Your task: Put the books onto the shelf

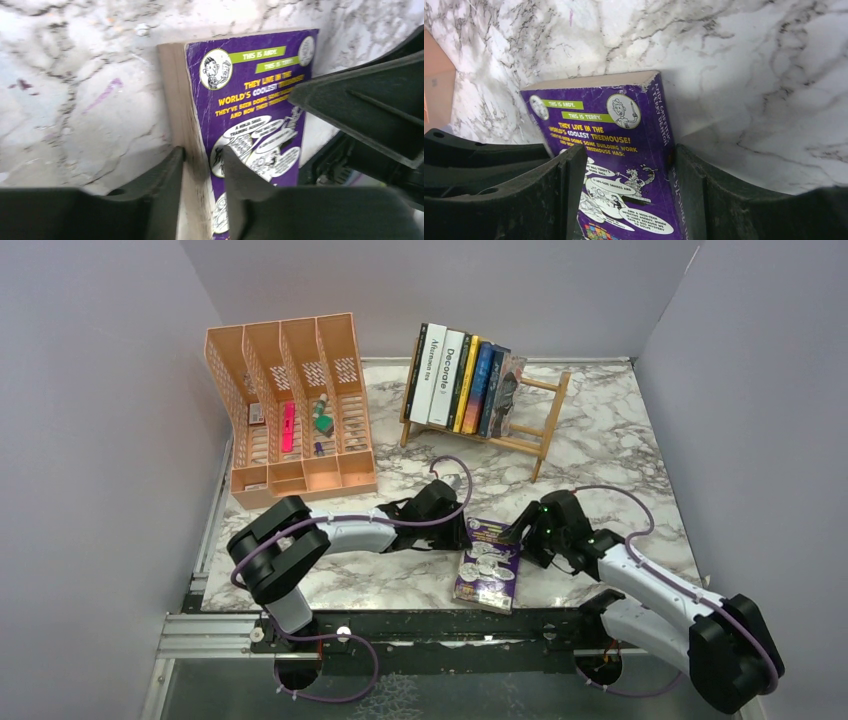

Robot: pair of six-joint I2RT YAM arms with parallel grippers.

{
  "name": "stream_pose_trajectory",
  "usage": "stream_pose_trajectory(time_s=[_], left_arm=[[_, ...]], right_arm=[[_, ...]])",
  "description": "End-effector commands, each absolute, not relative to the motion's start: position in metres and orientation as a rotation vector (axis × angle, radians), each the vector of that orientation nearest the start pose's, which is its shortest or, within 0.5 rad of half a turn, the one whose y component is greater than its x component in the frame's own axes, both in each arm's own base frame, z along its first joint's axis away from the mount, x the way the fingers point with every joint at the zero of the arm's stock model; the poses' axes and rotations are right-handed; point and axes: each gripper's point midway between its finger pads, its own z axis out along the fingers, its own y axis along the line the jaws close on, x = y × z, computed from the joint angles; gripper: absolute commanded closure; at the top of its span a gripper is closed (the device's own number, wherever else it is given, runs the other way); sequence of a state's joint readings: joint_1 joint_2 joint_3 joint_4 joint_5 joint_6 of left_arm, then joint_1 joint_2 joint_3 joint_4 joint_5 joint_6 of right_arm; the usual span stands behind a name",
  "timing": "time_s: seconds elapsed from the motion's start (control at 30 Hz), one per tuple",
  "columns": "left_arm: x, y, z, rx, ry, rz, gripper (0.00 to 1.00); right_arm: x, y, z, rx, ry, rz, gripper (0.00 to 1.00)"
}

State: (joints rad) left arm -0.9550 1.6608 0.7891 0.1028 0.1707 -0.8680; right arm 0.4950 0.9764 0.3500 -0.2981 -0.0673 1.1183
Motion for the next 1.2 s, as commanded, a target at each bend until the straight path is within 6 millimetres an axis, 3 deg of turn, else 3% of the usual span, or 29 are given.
stream_pose_trajectory(time_s=[0.0, 0.03, 0.13, 0.4, 0.43, 0.5, 0.57, 0.67, 0.73, 0.9, 1.07, 1.17], left_arm=[[0.182, -0.376, 0.057, 0.195, 2.527, -1.062, 0.78], [0.184, -0.375, 0.06, 0.194, 2.513, -1.065, 0.86], [0.184, -0.379, 0.075, 0.208, 2.468, -1.14, 0.99], [0.189, -0.374, 0.098, 0.185, 2.417, -1.258, 1.0], [0.19, -0.372, 0.1, 0.182, 2.414, -1.262, 0.94], [0.19, -0.368, 0.096, 0.18, 2.432, -1.234, 0.68], [0.193, -0.36, 0.081, 0.174, 2.473, -1.14, 0.53], [0.197, -0.345, 0.054, 0.162, 2.571, -0.957, 0.45], [0.193, -0.347, 0.052, 0.177, 2.589, -0.976, 0.45], [0.185, -0.363, 0.087, 0.219, 2.512, -1.163, 0.6], [0.188, -0.364, 0.118, 0.216, 2.432, -1.215, 0.83], [0.19, -0.362, 0.126, 0.209, 2.41, -1.233, 1.0]], right_arm=[[0.17, 0.181, 0.019, 0.615, 2.64, 0.855, 0.32], [0.172, 0.183, 0.022, 0.597, 2.634, 0.869, 0.32], [0.173, 0.195, 0.03, 0.521, 2.614, 0.974, 0.32], [0.172, 0.215, 0.034, 0.444, 2.621, 1.124, 0.31], [0.171, 0.215, 0.033, 0.445, 2.624, 1.123, 0.31], [0.171, 0.213, 0.032, 0.456, 2.625, 1.113, 0.31], [0.172, 0.212, 0.03, 0.466, 2.625, 1.099, 0.31], [0.172, 0.211, 0.028, 0.477, 2.626, 1.092, 0.31], [0.173, 0.211, 0.027, 0.477, 2.629, 1.087, 0.31], [0.171, 0.209, 0.023, 0.491, 2.636, 1.074, 0.31], [0.172, 0.208, 0.022, 0.497, 2.636, 1.061, 0.31], [0.173, 0.208, 0.023, 0.488, 2.63, 1.063, 0.31]])
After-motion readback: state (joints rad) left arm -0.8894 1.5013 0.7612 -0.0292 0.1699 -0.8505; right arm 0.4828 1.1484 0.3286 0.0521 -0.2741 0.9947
